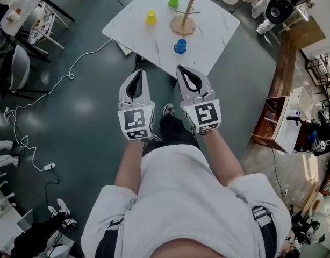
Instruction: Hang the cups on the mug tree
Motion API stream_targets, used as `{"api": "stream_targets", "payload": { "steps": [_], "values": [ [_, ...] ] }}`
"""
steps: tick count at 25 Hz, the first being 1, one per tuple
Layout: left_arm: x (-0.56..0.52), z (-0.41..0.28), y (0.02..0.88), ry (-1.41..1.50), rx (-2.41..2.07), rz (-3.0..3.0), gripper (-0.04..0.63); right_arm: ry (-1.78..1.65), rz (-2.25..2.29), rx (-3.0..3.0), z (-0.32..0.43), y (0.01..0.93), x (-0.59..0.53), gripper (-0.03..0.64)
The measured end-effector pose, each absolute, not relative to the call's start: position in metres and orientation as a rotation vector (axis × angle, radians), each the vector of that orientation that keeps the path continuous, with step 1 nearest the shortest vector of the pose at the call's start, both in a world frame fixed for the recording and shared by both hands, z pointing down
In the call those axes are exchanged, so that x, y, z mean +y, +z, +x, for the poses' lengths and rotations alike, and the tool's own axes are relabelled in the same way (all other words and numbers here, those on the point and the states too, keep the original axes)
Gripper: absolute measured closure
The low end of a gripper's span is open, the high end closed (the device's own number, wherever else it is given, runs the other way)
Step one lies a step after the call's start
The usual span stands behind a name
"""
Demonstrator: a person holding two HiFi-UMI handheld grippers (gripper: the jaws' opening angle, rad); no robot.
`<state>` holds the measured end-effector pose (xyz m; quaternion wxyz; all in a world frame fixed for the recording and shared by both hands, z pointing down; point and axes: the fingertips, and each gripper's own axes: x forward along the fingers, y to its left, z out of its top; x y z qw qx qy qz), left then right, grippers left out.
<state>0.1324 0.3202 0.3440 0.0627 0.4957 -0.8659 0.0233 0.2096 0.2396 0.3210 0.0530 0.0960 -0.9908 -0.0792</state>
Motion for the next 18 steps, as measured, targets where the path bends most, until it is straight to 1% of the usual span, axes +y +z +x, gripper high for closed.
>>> {"api": "stream_targets", "payload": {
  "steps": [7,11,18],
  "values": [
    [0.263,0.077,0.356,0.169,-2.545,1.576,0.592,-0.181,0.307,-2.983,0.160,0.339,0.173,0.617],
    [0.223,0.045,0.360,0.176,-2.541,1.544,0.592,-0.152,0.298,-2.984,0.133,0.341,0.132,0.617],
    [0.158,0.020,0.373,0.214,-2.490,1.561,0.592,-0.093,0.305,-2.983,0.101,0.352,0.076,0.617]
  ]
}}
